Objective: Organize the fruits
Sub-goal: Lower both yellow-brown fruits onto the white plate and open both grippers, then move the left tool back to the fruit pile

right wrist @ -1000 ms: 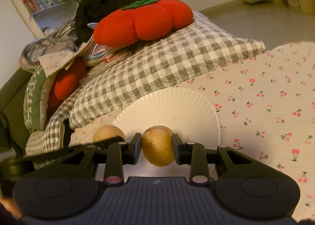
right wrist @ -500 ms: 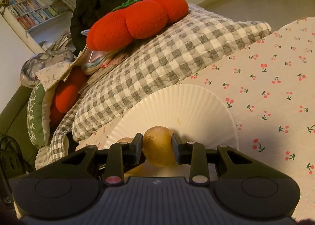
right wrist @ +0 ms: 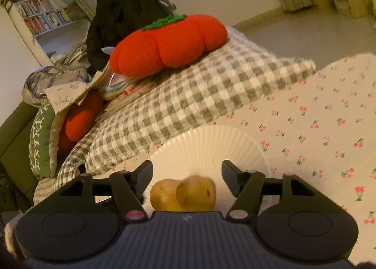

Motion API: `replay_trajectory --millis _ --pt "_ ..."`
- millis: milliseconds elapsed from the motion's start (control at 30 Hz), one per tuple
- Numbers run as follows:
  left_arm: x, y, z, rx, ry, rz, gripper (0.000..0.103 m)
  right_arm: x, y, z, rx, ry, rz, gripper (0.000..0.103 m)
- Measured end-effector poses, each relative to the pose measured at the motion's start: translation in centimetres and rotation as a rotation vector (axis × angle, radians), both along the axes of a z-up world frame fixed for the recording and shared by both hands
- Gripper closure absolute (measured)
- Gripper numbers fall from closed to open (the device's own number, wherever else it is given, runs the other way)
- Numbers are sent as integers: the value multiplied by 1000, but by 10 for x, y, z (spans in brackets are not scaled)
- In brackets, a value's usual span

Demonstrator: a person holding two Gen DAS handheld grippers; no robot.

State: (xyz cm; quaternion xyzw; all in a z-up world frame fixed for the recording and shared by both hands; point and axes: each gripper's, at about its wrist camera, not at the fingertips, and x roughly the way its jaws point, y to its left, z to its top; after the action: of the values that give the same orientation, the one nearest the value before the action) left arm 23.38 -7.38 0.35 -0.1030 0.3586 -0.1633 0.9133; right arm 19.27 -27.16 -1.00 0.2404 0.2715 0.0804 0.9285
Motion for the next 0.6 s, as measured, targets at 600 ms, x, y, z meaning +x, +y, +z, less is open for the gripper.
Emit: replay_trajectory --millis 600 --pt "-96 41 45 119 -35 209 24 -95 57 49 -294 -188 65 1"
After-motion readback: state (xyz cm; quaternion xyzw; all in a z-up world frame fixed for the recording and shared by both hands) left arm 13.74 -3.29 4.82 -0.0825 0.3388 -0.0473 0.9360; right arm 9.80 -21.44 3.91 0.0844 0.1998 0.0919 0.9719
